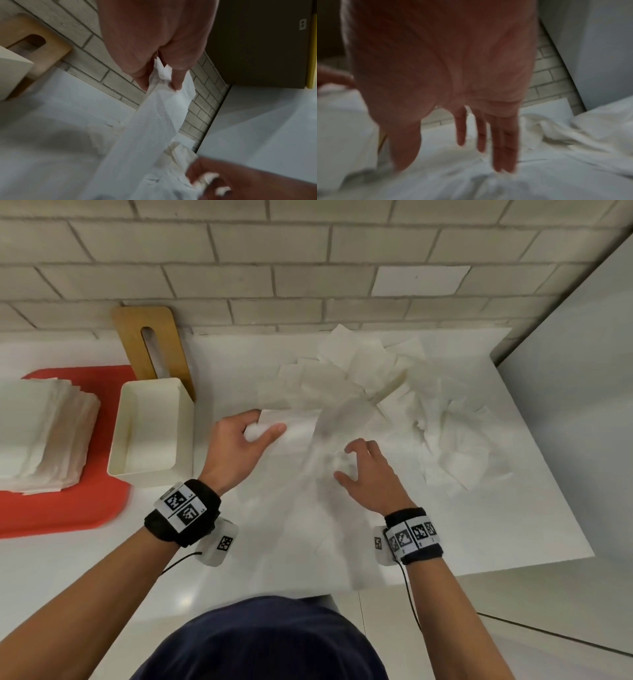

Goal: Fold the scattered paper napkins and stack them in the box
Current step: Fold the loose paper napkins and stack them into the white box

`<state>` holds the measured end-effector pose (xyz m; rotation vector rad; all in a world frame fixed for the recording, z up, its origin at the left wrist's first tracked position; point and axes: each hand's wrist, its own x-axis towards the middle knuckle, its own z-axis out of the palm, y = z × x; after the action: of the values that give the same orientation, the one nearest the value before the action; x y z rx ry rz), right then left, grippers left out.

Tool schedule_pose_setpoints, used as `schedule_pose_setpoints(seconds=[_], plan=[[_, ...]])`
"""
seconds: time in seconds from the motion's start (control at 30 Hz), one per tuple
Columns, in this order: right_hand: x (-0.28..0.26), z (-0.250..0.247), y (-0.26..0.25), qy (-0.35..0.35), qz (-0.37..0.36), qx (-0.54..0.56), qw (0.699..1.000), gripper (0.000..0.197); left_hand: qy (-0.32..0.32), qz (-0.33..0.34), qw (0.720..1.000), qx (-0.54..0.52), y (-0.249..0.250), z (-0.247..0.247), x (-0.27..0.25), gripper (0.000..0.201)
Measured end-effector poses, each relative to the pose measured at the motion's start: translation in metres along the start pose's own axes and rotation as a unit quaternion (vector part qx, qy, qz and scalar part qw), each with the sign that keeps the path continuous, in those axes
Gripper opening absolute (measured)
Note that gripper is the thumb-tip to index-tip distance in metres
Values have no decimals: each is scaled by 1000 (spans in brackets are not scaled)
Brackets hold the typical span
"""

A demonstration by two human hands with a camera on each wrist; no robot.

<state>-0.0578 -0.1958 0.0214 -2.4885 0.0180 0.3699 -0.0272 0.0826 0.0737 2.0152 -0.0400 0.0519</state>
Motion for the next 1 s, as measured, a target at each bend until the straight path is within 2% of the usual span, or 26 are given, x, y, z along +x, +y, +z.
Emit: schedule_pose_setpoints(seconds=[0.07,0.1,0.13,0.2,0.27,0.33,0.4,0.47,0.5,0.57,0.63,0.7,0.77,0.83,0.9,1.0], plan=[[-5,14,25,-63,120,-150,979,95,0,-1,1000,-3,-4,-6,-4,28],[-9,22,34,-71,137,-190,970,106,2,-1,1000,-7,-5,-7,-6,25],[-13,30,40,-67,128,-209,967,105,3,-2,1000,-11,-7,-8,-8,24],[-17,42,46,-63,90,-190,976,76,6,-3,1000,-6,-10,-10,-11,23],[-17,47,47,-67,90,-129,985,49,1,-5,1000,7,-15,-11,-13,21],[-17,46,50,-48,96,-107,989,49,-4,-6,1000,17,-18,-11,-14,18],[-19,44,52,10,95,-77,992,57,-4,-4,999,32,-19,-12,-14,16],[-23,43,53,79,126,-29,988,67,-3,-8,999,41,-20,-14,-14,16],[-27,45,54,116,148,-28,982,69,-3,-11,999,42,-21,-15,-14,17],[-32,56,54,166,199,-99,961,70,-9,-12,999,43,-21,-16,-14,18],[-32,66,55,148,232,-163,947,64,-22,-9,999,46,-21,-15,-13,18],[-25,70,59,110,238,-136,955,54,-41,-4,998,51,-21,-13,-12,18],[-14,63,61,66,220,-49,972,45,-55,-3,997,58,-21,-11,-10,19],[-15,44,49,61,161,62,983,34,-66,-1,997,43,-21,-10,-7,20],[-30,16,20,44,69,137,987,18,-78,2,997,17,-20,-11,-4,20],[-60,-26,-43,-82,-87,168,979,16,-97,11,995,-11,-15,-15,0,16]])
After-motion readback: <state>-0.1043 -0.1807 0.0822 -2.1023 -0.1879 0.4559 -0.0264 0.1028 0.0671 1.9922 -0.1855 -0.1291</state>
